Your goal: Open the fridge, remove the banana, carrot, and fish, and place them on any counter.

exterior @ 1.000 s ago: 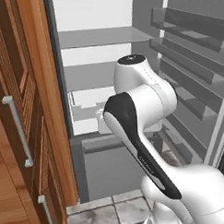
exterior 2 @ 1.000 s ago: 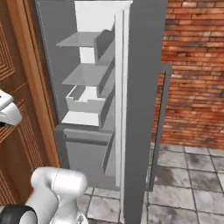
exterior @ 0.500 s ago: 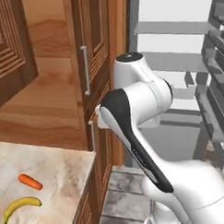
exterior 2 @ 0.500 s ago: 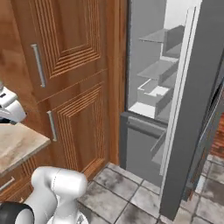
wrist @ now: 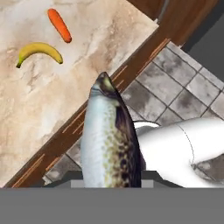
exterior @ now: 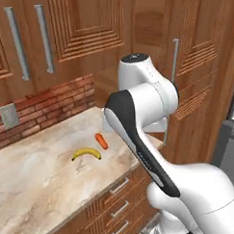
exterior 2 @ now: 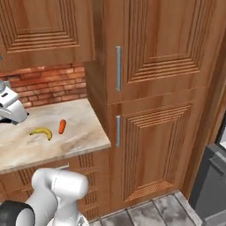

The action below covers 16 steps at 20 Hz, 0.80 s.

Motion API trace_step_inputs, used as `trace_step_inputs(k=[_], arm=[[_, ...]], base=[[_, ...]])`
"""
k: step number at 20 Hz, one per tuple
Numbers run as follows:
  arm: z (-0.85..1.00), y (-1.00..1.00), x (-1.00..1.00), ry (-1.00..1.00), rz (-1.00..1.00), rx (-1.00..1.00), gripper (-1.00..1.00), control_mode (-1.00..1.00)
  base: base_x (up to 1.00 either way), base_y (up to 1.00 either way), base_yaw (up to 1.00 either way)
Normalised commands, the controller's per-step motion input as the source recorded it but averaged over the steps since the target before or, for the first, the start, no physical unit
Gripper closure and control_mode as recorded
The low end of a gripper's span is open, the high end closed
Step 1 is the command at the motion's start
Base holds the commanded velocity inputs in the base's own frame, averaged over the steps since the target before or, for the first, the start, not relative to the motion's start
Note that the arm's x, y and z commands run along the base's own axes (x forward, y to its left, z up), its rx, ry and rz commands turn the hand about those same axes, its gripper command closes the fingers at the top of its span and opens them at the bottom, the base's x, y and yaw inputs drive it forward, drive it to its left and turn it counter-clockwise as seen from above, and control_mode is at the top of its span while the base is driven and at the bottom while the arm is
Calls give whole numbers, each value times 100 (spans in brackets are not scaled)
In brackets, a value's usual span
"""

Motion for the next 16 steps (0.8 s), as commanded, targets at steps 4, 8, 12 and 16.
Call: trace_step_inputs(k=[4,8,12,16], arm=[[0,0,0,0,0,0,100,100],[0,0,0,0,0,0,100,100],[-5,13,22,4,3,-2,100,-100],[-38,18,82,10,7,-8,100,-100]], base=[[-6,15,86],[25,44,56],[61,55,12],[0,0,0]])
